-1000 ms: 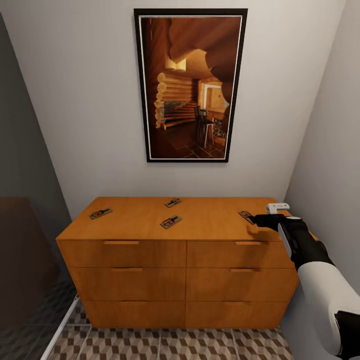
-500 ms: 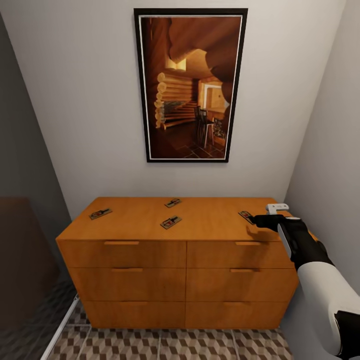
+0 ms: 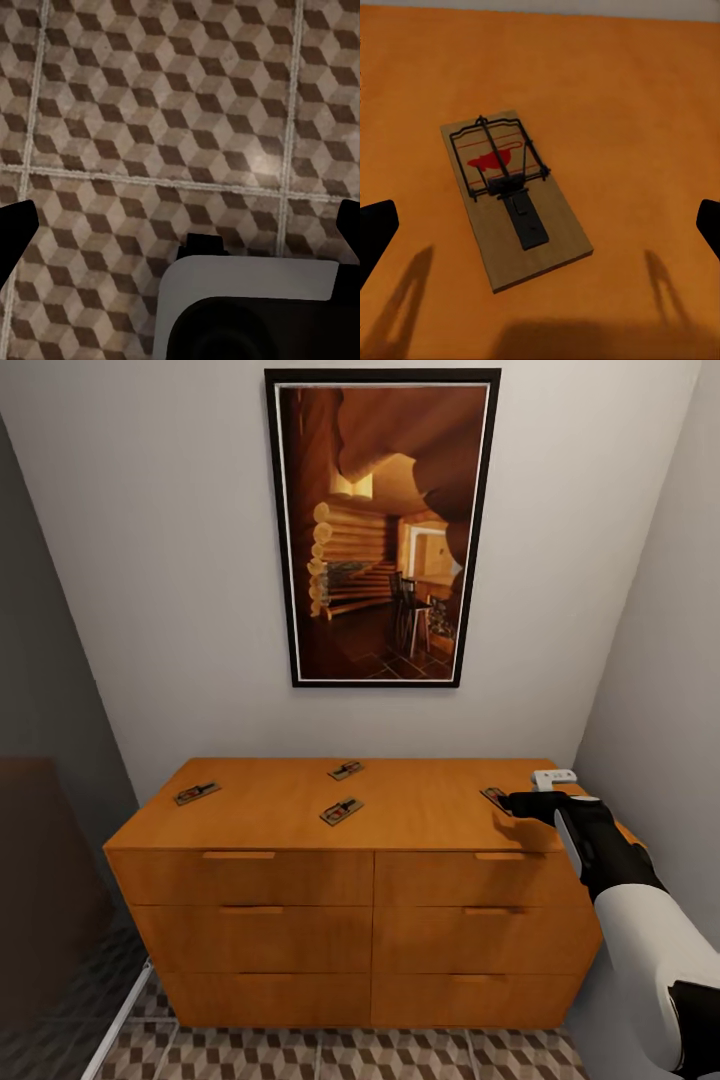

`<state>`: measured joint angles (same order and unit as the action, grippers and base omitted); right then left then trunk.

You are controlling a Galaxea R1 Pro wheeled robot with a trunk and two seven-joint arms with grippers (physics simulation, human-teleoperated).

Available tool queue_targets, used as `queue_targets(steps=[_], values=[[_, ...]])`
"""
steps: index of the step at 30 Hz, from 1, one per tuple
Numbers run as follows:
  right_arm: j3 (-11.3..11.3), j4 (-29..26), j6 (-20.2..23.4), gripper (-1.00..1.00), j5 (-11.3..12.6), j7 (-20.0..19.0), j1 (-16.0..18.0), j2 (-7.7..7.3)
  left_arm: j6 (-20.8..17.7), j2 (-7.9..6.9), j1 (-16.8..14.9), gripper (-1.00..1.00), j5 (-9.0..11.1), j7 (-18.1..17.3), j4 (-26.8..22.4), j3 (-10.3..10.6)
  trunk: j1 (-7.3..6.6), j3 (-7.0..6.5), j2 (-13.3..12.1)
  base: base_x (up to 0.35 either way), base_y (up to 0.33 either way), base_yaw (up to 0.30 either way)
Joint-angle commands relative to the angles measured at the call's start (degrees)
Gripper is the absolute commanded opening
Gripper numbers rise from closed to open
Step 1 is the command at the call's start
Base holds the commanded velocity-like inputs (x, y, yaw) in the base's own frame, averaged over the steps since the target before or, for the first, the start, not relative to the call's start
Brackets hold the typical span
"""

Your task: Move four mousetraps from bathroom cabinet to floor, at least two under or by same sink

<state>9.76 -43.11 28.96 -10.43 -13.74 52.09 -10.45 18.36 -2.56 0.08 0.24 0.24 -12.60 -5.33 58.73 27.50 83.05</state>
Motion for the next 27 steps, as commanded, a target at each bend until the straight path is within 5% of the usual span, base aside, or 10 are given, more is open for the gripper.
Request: queue_targets(steps=[1, 27], values=[[0.2, -0.1, 0.2, 1.0, -0.6, -0.5, 0.0, 0.04, 0.1, 0.01, 0.0, 1.0, 0.0, 0.0, -0.1, -0.1, 0.0, 0.05, 0.0, 0.006, 0.0, 0.0], [0.3, 0.5, 0.1, 1.0, -0.6, -0.5, 0.0, -0.01, 0.1, 0.01, 0.0, 1.0, 0.0, 0.0, -0.1, -0.1, 0.0, 0.05, 0.0, 0.001, 0.066, 0.0]])
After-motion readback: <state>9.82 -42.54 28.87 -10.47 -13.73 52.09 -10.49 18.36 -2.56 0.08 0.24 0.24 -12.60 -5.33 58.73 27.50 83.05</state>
